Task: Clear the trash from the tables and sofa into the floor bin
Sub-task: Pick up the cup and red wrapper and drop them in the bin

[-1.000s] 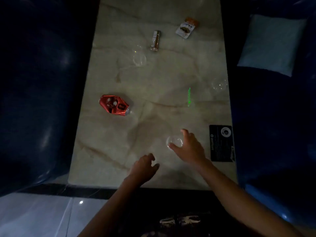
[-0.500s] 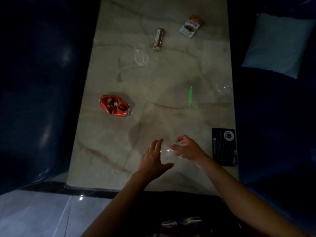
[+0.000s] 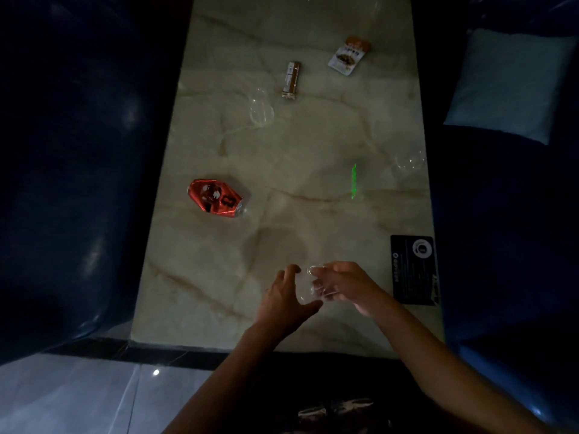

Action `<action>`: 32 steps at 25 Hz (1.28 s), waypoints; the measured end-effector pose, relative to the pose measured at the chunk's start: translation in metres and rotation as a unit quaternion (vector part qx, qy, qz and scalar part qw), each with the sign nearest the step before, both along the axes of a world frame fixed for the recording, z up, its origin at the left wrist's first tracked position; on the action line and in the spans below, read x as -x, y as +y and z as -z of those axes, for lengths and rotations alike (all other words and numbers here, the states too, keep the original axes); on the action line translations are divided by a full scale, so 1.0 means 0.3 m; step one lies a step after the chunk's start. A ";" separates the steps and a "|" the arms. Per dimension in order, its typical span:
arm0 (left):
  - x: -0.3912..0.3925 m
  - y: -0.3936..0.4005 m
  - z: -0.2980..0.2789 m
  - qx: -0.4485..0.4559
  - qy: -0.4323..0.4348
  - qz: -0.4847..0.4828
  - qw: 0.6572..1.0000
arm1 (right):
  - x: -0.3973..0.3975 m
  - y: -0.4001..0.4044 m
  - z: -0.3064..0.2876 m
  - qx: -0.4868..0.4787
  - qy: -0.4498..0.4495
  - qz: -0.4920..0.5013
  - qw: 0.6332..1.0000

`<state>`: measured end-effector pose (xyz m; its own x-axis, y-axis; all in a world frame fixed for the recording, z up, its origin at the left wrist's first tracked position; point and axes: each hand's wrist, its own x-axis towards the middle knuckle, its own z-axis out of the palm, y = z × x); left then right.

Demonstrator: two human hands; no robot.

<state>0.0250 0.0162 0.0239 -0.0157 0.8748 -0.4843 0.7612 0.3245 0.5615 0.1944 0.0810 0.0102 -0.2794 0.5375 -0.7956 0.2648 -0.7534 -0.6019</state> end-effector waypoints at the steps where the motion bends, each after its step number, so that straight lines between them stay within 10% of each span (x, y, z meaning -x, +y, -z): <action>1: 0.002 -0.007 -0.002 -0.004 0.006 0.000 1.000 | 0.004 0.001 -0.011 -0.021 -0.003 -0.010 1.000; 6: 0.002 -0.017 -0.018 0.032 -0.053 -0.079 0.995 | 0.063 0.011 -0.050 -0.091 -0.065 -0.016 0.994; 11: 0.019 0.020 -0.046 0.122 -0.375 -0.317 0.863 | 0.177 0.020 -0.070 0.025 0.095 0.105 0.990; 15: 0.058 0.014 -0.039 0.144 -0.398 -0.323 0.846 | 0.237 0.021 -0.050 -0.015 0.061 0.063 0.996; 19: 0.180 0.063 -0.009 0.159 -0.304 -0.241 0.908 | 0.249 0.082 -0.030 -0.049 -0.019 0.074 0.996; 24: 0.413 0.214 0.052 0.008 0.042 -0.088 0.995 | 0.239 0.137 -0.025 -0.079 -0.087 0.065 0.991; 32: 0.663 0.496 0.111 -0.115 0.301 0.144 0.936 | 0.207 0.146 0.002 -0.100 -0.181 -0.027 0.978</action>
